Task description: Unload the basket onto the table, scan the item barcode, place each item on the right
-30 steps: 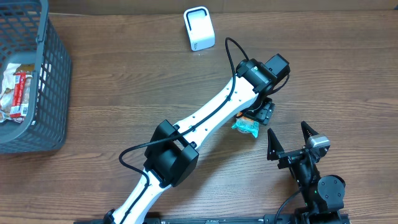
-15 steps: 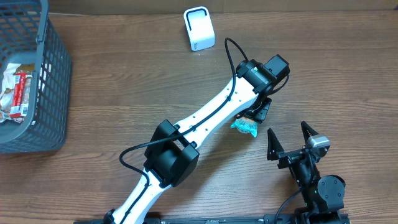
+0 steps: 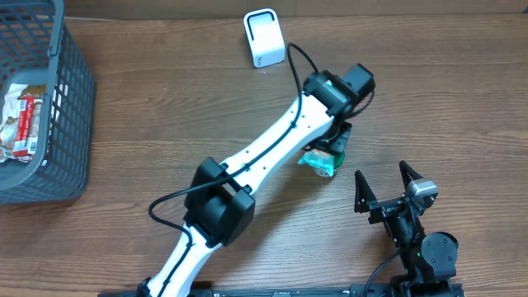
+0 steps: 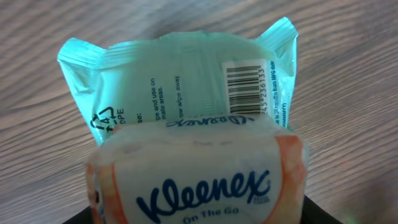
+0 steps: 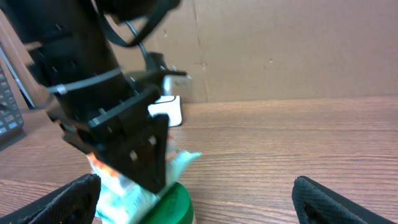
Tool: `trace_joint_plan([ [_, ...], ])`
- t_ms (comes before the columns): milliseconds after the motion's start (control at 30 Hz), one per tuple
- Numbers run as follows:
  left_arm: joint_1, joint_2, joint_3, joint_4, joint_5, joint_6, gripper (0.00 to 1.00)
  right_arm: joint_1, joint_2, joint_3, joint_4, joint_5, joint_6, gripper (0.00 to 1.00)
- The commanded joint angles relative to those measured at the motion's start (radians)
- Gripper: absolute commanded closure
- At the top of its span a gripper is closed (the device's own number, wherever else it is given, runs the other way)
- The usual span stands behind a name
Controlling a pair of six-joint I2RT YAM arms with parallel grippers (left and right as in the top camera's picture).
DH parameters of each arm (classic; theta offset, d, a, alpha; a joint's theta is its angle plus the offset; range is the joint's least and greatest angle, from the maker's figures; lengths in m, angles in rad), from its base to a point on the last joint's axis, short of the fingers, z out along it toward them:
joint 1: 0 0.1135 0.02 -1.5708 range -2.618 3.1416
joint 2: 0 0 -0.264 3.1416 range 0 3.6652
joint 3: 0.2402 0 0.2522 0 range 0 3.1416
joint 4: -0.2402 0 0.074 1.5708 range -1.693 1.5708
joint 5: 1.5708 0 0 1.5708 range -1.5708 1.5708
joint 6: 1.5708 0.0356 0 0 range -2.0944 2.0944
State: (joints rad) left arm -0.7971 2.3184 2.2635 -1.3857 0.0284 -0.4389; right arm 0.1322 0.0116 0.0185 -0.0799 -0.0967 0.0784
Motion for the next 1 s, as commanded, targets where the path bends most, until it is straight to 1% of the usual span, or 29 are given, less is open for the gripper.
trace_joint_plan([
  [0, 0.034, -0.072, 0.032, -0.016, -0.012, -0.003, 0.47, -0.003, -0.008, -0.011, 0.003, 0.01, 0.004, 0.0],
  [133, 0.059, -0.073, 0.032, -0.051, -0.022, -0.003, 0.47, -0.003, -0.008, -0.011, 0.003, 0.01, 0.004, 0.0],
  [300, 0.073, -0.073, 0.03, -0.106, -0.126, -0.025, 0.46, -0.003, -0.008, -0.011, 0.003, 0.01, 0.004, 0.0],
  [467, 0.065, -0.072, 0.006, -0.119, -0.189, -0.05, 0.46, -0.003, -0.008, -0.011, 0.003, 0.01, 0.004, 0.0],
  [700, 0.063, -0.072, -0.12, -0.089, -0.196, -0.127, 0.47, -0.003, -0.008, -0.011, 0.003, 0.01, 0.004, 0.0],
  [833, 0.063, -0.072, -0.222, -0.042, -0.185, -0.127, 0.46, -0.003, -0.008, -0.011, 0.003, 0.01, 0.004, 0.0],
  [967, 0.066, -0.072, -0.28, -0.005, -0.185, -0.127, 0.46, -0.003, -0.008, -0.011, 0.003, 0.01, 0.004, 0.0],
])
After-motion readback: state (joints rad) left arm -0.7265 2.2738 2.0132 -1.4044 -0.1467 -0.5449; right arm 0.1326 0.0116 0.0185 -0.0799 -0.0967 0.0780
